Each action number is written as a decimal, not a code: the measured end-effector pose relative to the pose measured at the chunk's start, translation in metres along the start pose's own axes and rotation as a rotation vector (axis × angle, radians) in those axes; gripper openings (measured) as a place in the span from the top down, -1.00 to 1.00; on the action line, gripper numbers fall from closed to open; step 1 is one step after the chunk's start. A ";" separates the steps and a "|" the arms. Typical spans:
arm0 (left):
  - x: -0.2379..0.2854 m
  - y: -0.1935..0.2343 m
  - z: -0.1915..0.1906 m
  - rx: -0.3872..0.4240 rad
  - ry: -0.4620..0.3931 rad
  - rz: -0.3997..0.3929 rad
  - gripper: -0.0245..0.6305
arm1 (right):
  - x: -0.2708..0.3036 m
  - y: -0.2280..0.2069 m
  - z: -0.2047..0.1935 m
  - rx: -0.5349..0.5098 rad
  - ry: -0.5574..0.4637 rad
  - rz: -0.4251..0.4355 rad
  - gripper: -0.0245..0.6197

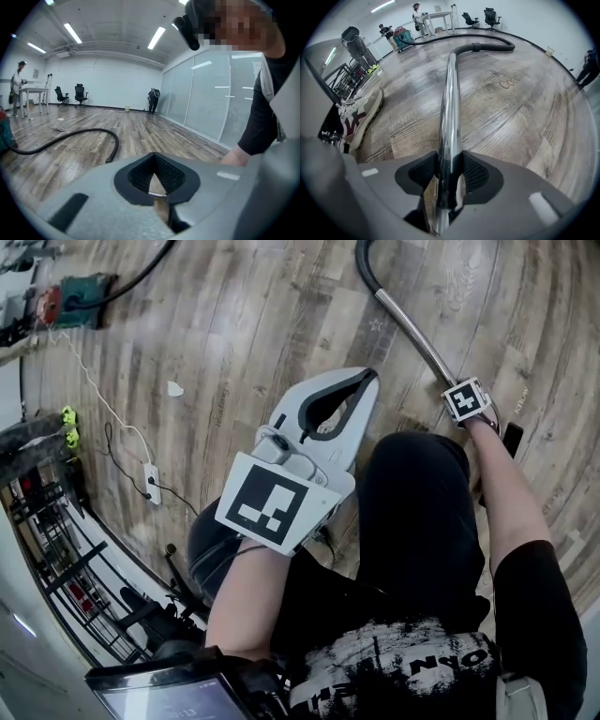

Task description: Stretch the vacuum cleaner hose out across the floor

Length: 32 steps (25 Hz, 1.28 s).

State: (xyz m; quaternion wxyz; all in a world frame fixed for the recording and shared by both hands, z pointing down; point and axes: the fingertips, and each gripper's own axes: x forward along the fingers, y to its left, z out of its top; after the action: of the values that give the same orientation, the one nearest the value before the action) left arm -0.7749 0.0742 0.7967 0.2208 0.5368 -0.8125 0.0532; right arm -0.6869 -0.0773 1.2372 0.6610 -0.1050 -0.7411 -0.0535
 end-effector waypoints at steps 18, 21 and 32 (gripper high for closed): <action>0.183 0.001 -0.136 -0.226 0.363 -0.100 0.46 | -0.143 -0.048 0.023 -0.079 -0.218 -0.064 0.39; 0.215 -0.017 -0.157 -0.422 0.370 -0.149 0.36 | -0.169 -0.056 0.014 -0.088 -0.235 -0.094 0.40; 0.300 -0.071 -0.187 -1.090 0.224 -0.288 0.13 | -0.209 -0.058 -0.013 -0.164 -0.185 -0.144 0.45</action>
State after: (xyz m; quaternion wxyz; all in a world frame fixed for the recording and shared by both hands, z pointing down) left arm -0.7526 -0.1496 1.0782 0.5555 0.4417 -0.6129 -0.3474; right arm -0.6657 -0.1539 1.0356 0.5735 -0.1095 -0.7977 -0.1512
